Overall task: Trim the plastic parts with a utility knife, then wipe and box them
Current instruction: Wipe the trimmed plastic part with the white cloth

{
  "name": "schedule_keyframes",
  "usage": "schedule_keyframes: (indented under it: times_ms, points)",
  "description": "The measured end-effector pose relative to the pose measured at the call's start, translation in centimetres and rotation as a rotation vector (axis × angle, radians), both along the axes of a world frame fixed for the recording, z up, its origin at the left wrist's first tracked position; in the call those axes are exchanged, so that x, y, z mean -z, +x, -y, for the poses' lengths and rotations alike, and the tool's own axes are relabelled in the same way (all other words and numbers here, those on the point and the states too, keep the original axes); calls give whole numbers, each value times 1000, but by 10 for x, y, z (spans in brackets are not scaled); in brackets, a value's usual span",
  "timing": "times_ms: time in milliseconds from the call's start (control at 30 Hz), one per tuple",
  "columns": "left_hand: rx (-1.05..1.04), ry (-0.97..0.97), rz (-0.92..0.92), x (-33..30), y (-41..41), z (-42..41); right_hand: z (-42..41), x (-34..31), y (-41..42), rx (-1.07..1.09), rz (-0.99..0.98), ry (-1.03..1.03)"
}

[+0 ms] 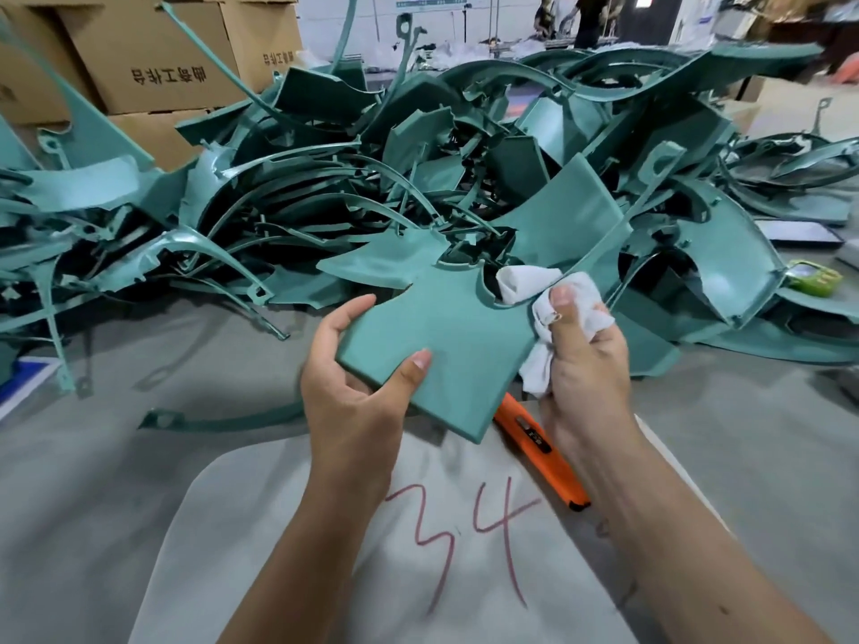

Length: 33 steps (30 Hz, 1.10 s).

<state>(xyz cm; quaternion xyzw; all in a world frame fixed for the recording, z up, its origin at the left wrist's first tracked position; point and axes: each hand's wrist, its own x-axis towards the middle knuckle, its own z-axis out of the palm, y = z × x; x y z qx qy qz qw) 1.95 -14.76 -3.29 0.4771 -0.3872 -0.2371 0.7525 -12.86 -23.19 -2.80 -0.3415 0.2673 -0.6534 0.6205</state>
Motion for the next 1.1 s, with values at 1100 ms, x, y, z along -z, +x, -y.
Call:
schedule_keyframes:
  times_ms: [1100]
  points:
    - [358,166,87,-4,44,-7,-13,-10,-23,-571,-568,-333]
